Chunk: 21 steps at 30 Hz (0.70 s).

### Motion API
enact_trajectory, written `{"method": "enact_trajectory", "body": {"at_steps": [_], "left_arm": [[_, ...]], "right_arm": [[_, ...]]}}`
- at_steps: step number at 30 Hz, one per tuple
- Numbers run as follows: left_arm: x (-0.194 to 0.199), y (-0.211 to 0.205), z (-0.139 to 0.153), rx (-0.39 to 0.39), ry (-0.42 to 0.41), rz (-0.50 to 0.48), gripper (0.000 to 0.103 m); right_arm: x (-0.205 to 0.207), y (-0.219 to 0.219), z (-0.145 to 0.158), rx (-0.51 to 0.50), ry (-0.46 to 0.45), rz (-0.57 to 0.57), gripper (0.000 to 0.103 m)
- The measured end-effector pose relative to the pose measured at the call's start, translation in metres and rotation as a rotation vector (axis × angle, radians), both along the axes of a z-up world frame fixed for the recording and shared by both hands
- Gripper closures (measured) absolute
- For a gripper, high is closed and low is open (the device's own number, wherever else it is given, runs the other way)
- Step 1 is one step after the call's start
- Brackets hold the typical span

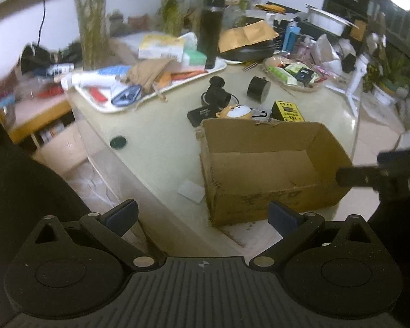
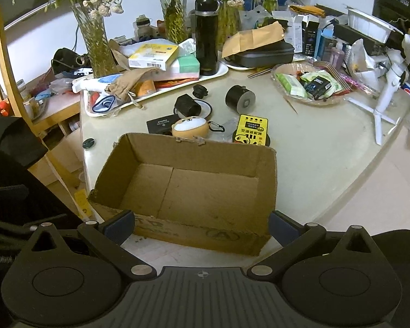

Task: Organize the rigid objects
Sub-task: 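Move both tools toward the open cardboard box on the table, then reach the right gripper to the yellow duck-print adapter box and grasp it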

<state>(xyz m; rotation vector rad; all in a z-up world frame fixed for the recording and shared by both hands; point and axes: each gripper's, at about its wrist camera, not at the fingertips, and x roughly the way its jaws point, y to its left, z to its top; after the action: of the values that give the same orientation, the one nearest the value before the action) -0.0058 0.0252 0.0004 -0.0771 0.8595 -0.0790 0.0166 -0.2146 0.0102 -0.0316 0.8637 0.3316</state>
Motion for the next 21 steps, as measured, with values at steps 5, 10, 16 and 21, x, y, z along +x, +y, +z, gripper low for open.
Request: {"method": "enact_trajectory", "body": {"at_steps": [5,10,16,21], "left_arm": [[0.009,0.004,0.0,-0.055,0.039,-0.045,0.0],[0.015,-0.003,0.001,-0.046,0.028,-0.057,0.0],[0.03,-0.021,0.01,0.006,-0.009,-0.14,0.0],[0.042,-0.031,0.018,0.028,-0.051,-0.215,0.0]], "right_arm": [[0.005,-0.015,-0.006,0.044,0.045,-0.046,0.0],[0.008,-0.033,-0.011,0.049,0.06,-0.088,0.0],[0.014,-0.055,-0.017,0.062,0.073,-0.122,0.0],[0.017,-0.068,-0.015,0.101,0.055,-0.133,0.0]]}}
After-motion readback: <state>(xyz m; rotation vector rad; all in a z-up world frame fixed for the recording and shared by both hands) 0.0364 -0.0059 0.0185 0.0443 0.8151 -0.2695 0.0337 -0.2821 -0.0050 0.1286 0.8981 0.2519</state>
